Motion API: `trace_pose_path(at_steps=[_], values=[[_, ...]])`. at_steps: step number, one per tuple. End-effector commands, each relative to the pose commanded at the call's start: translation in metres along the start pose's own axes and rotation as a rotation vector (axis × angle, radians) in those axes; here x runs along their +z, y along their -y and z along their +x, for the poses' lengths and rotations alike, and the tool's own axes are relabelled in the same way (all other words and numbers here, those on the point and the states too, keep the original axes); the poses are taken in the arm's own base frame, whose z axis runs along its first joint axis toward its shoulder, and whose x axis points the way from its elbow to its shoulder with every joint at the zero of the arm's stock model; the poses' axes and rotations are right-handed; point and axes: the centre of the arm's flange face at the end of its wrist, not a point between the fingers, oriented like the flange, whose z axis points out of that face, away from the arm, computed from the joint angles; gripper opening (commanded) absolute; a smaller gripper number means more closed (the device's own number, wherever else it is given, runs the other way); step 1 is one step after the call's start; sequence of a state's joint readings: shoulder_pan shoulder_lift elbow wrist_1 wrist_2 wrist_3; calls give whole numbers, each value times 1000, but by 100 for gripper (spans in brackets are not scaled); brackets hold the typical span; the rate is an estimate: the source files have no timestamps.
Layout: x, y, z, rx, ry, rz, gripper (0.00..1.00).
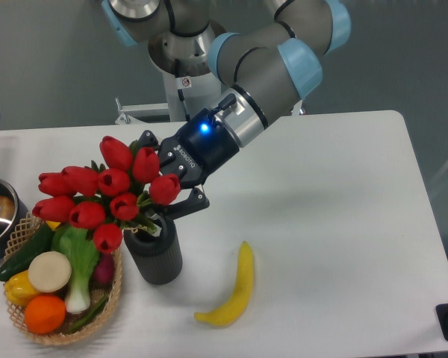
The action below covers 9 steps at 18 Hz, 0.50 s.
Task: Insert the flowers into the vase
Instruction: 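Lower the tulip stems into the black vase opening, then push the tulip stems deeper into the vase and settle them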
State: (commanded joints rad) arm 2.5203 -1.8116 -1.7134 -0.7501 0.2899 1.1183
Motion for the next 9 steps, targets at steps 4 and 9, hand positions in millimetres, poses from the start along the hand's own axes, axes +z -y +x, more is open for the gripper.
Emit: trace_pose_path(at_steps=[4, 9], values=[[3, 0, 2, 0, -6, 0, 46], [10, -9, 7, -26, -20, -2, 49]])
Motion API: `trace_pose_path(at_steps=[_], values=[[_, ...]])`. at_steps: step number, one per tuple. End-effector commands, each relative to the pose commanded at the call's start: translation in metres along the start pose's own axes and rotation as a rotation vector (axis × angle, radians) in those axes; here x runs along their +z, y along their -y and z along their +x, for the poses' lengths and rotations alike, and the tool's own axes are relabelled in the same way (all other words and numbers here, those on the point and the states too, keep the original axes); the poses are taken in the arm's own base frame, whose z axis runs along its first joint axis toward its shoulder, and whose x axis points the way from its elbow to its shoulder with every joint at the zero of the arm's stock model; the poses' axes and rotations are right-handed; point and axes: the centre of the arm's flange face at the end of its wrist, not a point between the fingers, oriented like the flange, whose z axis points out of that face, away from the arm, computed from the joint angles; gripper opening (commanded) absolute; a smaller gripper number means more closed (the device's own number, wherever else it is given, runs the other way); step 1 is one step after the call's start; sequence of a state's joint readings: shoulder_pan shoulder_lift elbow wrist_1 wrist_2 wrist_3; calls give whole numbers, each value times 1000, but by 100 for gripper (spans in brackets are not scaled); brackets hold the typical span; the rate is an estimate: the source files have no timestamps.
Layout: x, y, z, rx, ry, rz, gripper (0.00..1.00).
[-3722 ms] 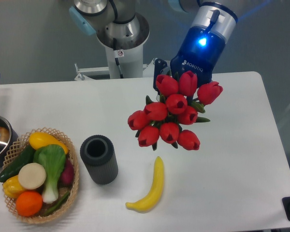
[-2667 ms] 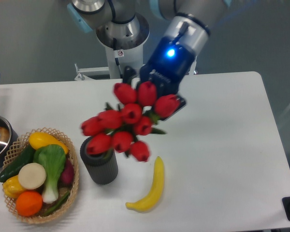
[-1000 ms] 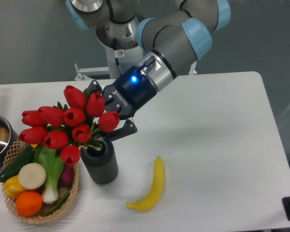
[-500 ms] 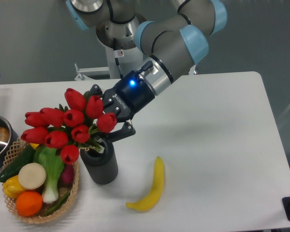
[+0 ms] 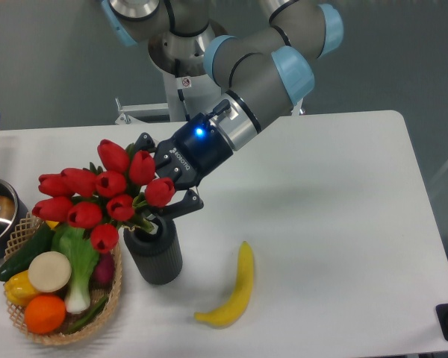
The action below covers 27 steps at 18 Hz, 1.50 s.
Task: Insert the flowers into the vase
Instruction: 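Push the tulip stems deeper into the vase and settle them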
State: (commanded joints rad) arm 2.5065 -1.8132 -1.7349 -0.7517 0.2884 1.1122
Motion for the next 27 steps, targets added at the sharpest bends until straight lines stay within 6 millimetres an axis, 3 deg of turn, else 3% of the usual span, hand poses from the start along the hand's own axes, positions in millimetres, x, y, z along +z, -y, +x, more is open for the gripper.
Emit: trace_pose_path(at_steps=[7, 27], values=[[6, -17, 5, -28, -12, -6, 49], [11, -59, -10, -62, -15, -26, 49]])
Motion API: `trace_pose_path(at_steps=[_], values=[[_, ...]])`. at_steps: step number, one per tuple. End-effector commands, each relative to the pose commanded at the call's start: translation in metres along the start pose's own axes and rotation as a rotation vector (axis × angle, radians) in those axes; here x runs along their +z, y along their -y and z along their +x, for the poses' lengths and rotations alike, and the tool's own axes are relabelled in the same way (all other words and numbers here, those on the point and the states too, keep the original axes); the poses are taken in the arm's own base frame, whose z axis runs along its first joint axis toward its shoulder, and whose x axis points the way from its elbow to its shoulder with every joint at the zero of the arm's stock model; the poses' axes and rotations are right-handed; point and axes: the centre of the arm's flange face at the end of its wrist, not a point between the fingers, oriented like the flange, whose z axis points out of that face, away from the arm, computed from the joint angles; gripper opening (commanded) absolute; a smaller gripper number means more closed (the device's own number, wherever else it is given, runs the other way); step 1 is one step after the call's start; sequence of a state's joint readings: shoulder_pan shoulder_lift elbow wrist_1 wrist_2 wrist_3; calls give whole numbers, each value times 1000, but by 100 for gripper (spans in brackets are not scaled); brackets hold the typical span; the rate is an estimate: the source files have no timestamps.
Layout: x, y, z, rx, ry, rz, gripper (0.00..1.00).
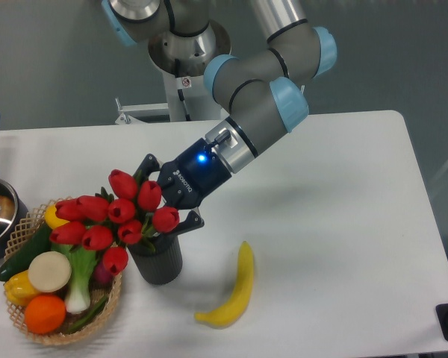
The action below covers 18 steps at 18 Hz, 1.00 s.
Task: Insert the flowers into the vase
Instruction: 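Push the tulip stems deeper into the vase and settle them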
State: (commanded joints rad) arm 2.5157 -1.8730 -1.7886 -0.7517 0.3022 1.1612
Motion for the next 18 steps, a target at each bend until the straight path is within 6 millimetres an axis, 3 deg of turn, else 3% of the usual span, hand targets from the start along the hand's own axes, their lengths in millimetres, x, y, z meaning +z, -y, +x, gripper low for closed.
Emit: trace_pose_path(at_steps=[8, 18], values=[[-2, -26, 2, -7, 0, -6, 49], [0, -42, 7, -6, -6, -11, 49]])
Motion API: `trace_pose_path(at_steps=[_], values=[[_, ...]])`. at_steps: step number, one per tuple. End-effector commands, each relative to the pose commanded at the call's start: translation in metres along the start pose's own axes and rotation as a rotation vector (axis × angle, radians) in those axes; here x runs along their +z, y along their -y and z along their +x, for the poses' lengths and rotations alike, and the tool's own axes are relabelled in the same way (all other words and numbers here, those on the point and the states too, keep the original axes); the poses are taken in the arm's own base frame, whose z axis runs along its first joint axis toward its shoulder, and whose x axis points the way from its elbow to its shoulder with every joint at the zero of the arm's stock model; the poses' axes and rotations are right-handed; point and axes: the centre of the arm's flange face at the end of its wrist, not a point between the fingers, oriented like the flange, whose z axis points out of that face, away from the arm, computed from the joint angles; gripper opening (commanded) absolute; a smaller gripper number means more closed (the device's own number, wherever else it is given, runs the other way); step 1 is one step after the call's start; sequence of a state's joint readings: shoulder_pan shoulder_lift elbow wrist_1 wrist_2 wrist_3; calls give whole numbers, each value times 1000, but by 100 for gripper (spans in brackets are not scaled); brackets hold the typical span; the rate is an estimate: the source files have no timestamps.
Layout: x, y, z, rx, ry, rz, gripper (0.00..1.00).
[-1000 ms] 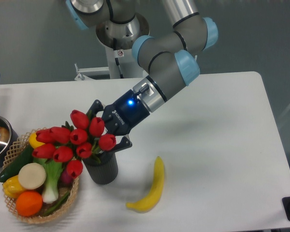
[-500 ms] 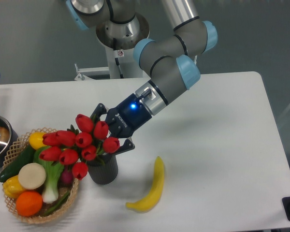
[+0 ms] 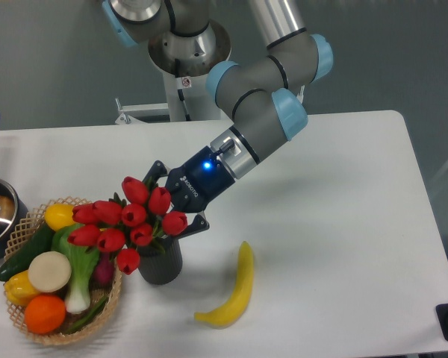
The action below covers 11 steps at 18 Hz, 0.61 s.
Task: Insert the flowers into the vase
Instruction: 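Push the tulip stems deeper into the vase and settle them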
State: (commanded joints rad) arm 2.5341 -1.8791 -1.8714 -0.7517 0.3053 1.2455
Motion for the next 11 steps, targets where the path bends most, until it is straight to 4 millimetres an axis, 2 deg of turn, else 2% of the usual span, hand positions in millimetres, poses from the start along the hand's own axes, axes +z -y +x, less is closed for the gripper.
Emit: trace_pose_path(at_steps=[11], values=[[2, -14, 5, 2, -6, -3, 49]])
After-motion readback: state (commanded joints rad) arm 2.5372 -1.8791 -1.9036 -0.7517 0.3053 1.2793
